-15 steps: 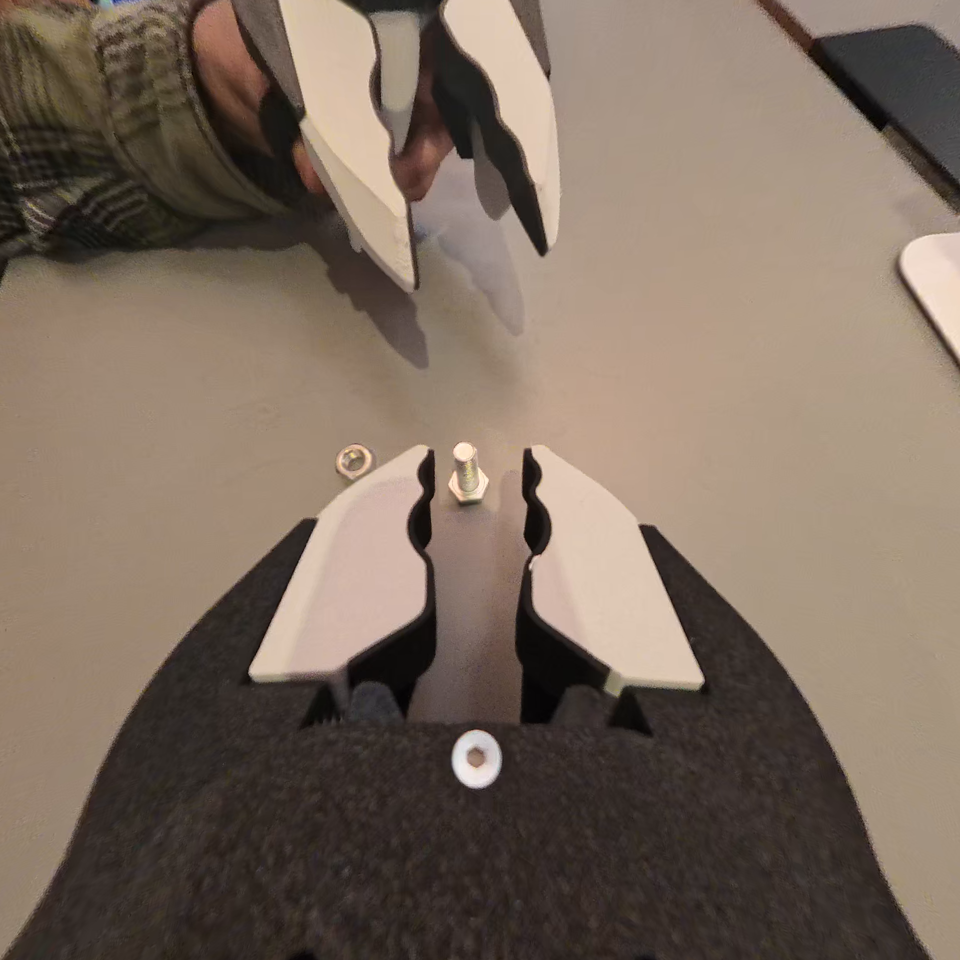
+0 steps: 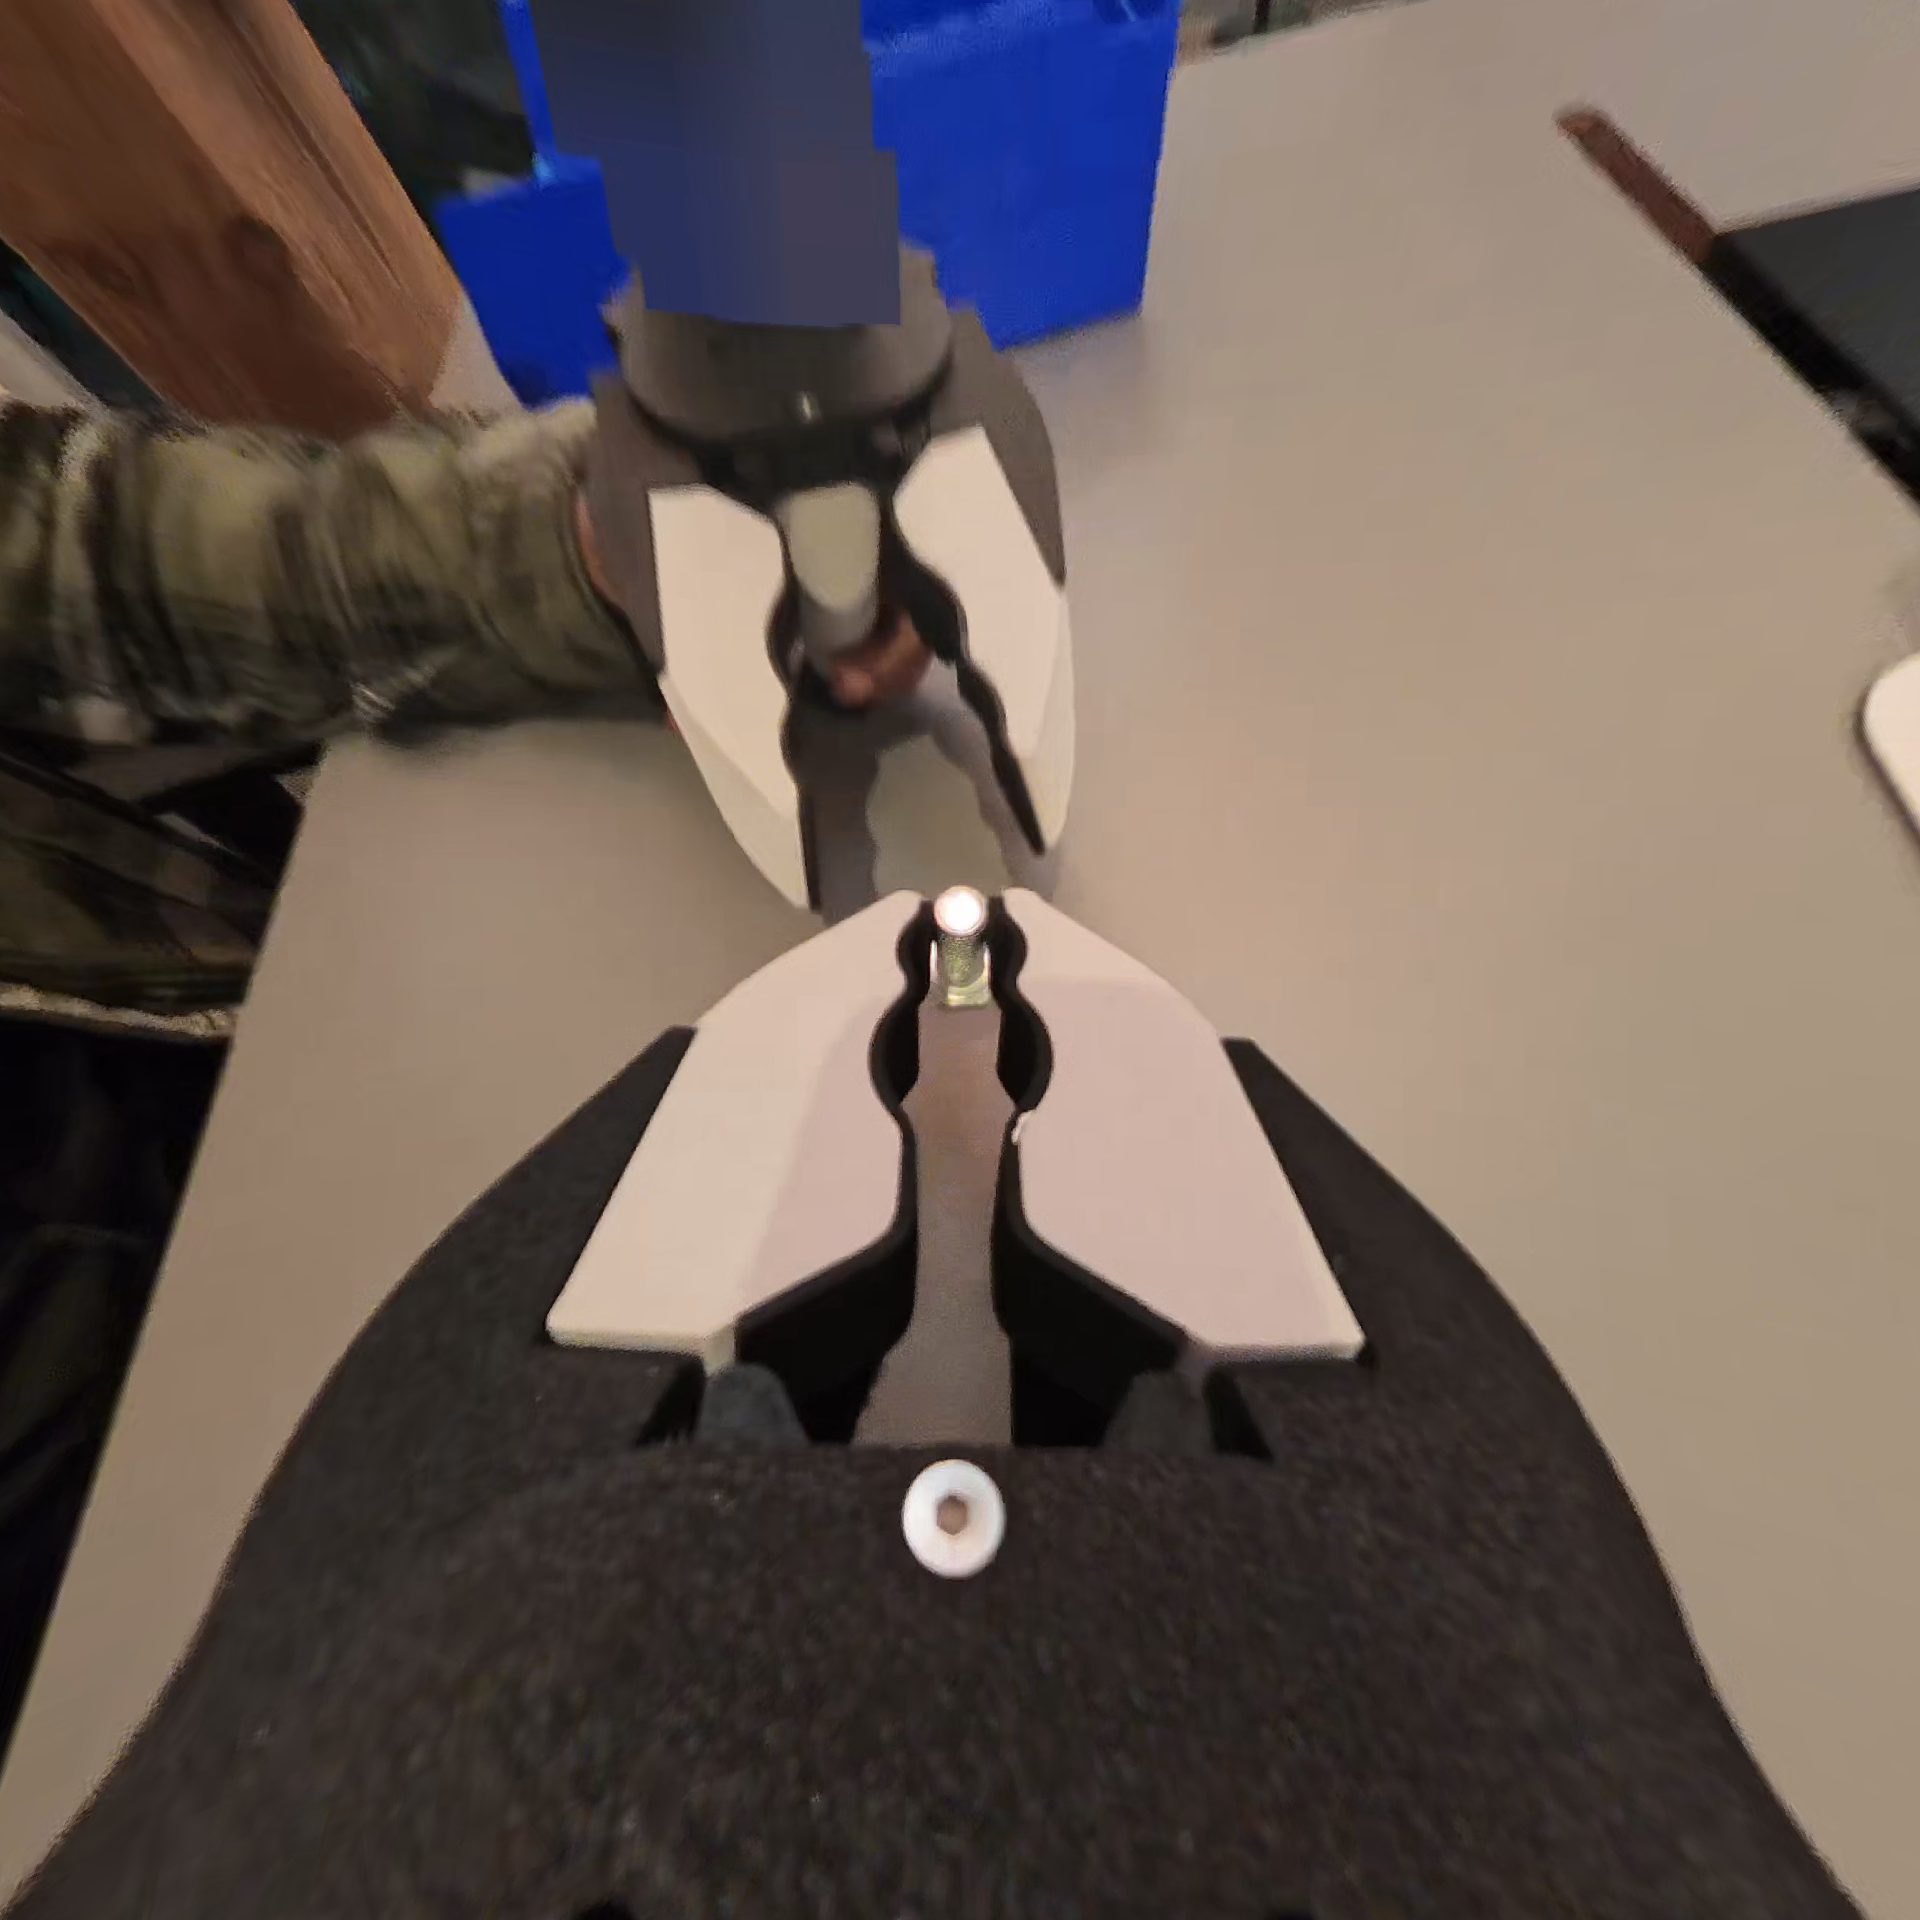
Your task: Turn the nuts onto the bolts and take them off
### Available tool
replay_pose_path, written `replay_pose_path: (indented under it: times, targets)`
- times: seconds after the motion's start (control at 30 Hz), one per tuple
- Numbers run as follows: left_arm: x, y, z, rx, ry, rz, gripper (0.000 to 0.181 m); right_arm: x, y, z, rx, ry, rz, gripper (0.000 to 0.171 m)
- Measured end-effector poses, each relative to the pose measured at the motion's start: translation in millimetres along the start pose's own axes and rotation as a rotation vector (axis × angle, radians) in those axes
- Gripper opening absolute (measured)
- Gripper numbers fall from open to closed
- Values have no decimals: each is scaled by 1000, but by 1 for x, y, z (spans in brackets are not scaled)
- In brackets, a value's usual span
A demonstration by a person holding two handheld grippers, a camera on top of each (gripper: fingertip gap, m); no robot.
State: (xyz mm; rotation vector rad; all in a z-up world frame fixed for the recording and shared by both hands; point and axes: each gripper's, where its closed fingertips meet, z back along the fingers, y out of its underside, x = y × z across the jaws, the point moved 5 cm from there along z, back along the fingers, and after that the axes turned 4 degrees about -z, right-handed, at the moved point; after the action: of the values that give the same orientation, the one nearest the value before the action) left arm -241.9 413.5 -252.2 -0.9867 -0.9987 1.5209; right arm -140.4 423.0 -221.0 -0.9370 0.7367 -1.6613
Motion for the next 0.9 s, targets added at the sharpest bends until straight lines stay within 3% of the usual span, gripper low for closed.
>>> replay_pose_path:
  times: [0.13, 0.3, 0.9]
  targets:
    - [-5, -11, 2, -110, 21, 26, 44, 10, -28, -3, -20, -69, 38, 9]
    - [-8, -17, 4, -156, 42, 29, 39, 12, -29, -11, 22, -70, 76, 9]
    - [-15, -17, -1, -137, 45, -6, 21, 23, -33, -10, 5, -111, 117, 9]
